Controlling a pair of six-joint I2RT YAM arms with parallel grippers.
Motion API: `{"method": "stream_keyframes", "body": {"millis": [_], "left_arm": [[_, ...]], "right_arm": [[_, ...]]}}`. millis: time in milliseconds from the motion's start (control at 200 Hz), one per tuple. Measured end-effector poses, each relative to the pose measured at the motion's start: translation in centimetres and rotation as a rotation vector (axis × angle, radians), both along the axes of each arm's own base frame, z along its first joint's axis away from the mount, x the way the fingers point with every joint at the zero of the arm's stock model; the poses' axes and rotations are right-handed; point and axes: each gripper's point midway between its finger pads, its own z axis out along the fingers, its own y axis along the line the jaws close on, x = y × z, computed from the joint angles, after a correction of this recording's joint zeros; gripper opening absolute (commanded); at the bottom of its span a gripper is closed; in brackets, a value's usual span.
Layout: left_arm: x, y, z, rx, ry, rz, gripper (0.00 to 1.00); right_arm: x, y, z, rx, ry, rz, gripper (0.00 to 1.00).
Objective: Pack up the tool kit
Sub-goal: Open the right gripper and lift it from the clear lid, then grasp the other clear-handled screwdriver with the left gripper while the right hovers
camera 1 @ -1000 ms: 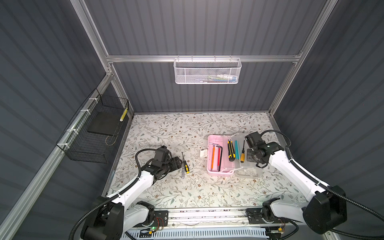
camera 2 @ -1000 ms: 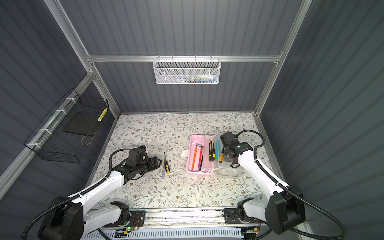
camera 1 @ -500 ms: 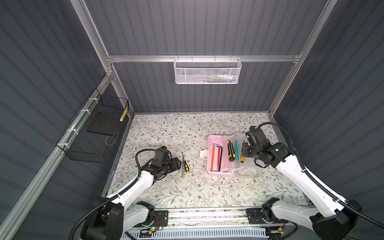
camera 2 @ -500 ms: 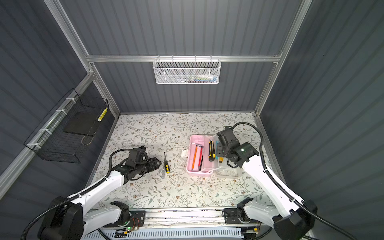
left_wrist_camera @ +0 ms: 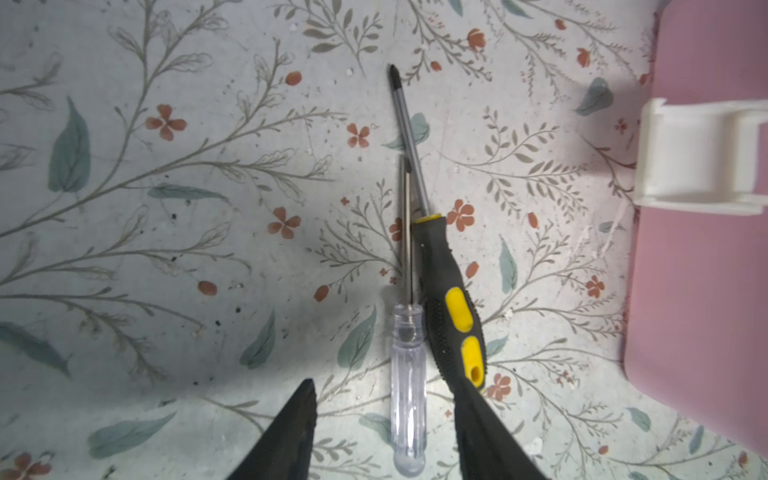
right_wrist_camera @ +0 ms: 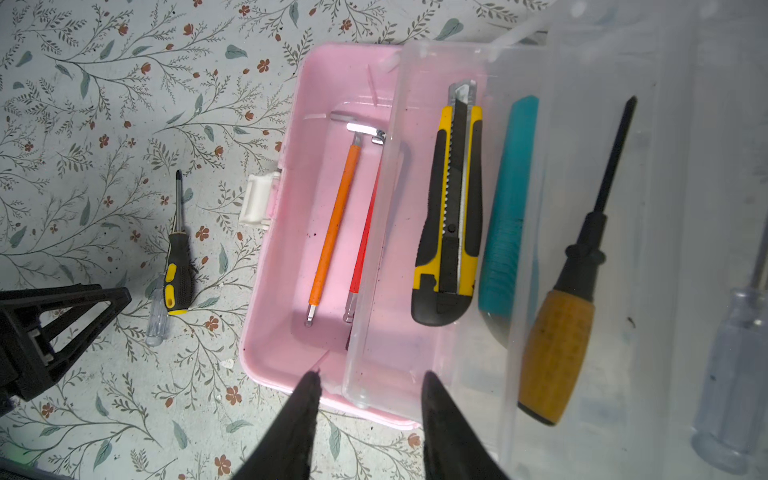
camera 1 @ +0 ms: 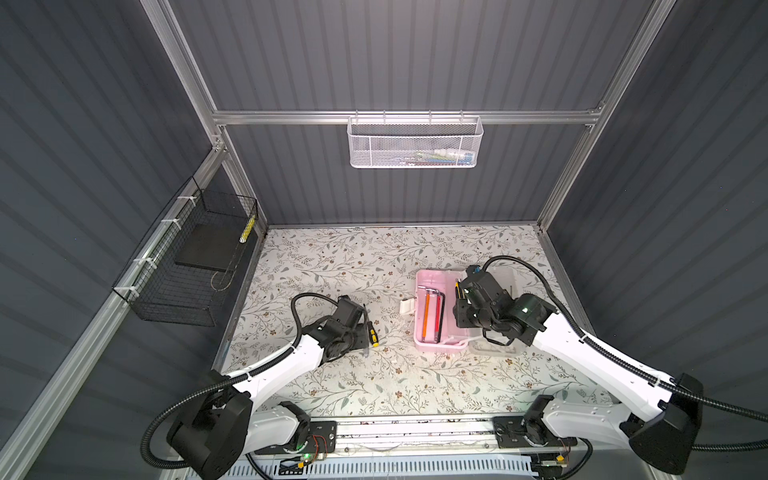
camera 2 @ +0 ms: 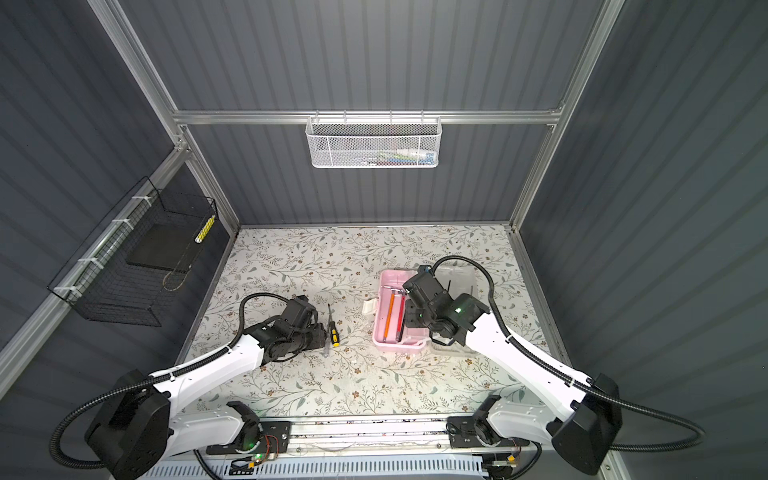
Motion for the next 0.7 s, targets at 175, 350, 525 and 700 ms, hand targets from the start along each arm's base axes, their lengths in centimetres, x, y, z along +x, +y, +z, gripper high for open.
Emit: {"method": "stream_keyframes", "body": {"millis": [175,350,525,700], "left_arm": [[-0.3,0.0,-1.0,0.039,0.018,-0.005,0.51],[-0.6,-0.3,-1.6,0.057,0.033,-0.017,0.50],[-0.5,-0.5,-2.1,0.068,0.041,-0.019,0.49],[-0.4,-1.0,-2.7,0.072,0.044,-0.030,0.49]], "right_arm": [[0.3,0.6,-0.3,0.023,-0.001,0.003,0.42],[0.3,0.8,-0.6,0.029,0.000,0.004,0.42],[0.2,0.7,-1.1,0.023,0.007,0.003,0.42],[0.0,0.5,-1.9,0.016,0.017,0.001,0.42]]}}
